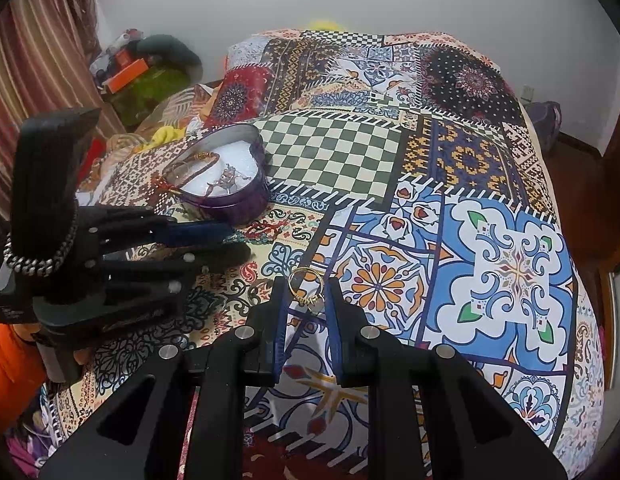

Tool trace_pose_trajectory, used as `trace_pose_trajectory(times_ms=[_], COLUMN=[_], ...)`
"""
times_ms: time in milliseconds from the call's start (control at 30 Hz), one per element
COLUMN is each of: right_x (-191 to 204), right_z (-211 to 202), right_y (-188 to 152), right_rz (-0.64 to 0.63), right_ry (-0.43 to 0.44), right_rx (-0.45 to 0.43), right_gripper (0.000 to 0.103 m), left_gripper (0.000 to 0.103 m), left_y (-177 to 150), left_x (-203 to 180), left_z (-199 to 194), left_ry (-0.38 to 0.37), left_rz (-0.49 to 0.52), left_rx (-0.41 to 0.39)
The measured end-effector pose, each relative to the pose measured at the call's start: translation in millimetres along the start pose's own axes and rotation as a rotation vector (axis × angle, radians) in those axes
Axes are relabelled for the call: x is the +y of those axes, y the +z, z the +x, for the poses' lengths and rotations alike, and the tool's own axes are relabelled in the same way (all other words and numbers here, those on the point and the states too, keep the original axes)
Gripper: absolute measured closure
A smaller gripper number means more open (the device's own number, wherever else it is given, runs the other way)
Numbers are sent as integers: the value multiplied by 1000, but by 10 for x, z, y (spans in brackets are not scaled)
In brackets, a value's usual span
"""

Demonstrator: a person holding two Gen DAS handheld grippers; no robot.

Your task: Organize jewelry

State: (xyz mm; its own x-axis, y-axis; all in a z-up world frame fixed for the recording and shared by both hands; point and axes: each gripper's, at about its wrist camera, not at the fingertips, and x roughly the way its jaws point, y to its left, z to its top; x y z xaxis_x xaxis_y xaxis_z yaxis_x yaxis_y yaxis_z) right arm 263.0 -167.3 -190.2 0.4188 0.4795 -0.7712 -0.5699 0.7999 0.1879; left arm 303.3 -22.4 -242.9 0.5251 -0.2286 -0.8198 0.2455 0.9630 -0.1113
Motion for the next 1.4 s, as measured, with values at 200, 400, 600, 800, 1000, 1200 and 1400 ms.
trace_pose_trajectory(times_ms=[200,400,600,800,1000,1200,1400], right_x=[5,39,154,286,381,464,509], right_z=[-4,-111,-203,-296,-365,-342,-262], right_y=[-5,30,96,209,367,530,694], right_rz=[2,3,-19,-42,-54,-77,-94], right_ry=[-4,-7,-13,-9,-1,9,18], right_rx=[6,-15,-42,-82,-129,-158,-176], right_gripper=[87,87,87,87,87,87,87], left_gripper=[98,98,98,98,98,98,98], left_y=[-7,-111,-164,-74,78,226,313], left_x=[72,18,31,104,250,397,477], left_z=[7,-159,-536,-965,-1262,-1402,-1385], left_ry=[-39,-38,-54,-49,-27,-11,-18], left_rz=[-30,-32,-57,-66,-75,-85,-97], left_rx=[-5,-28,-100,-199,-280,-341,-363])
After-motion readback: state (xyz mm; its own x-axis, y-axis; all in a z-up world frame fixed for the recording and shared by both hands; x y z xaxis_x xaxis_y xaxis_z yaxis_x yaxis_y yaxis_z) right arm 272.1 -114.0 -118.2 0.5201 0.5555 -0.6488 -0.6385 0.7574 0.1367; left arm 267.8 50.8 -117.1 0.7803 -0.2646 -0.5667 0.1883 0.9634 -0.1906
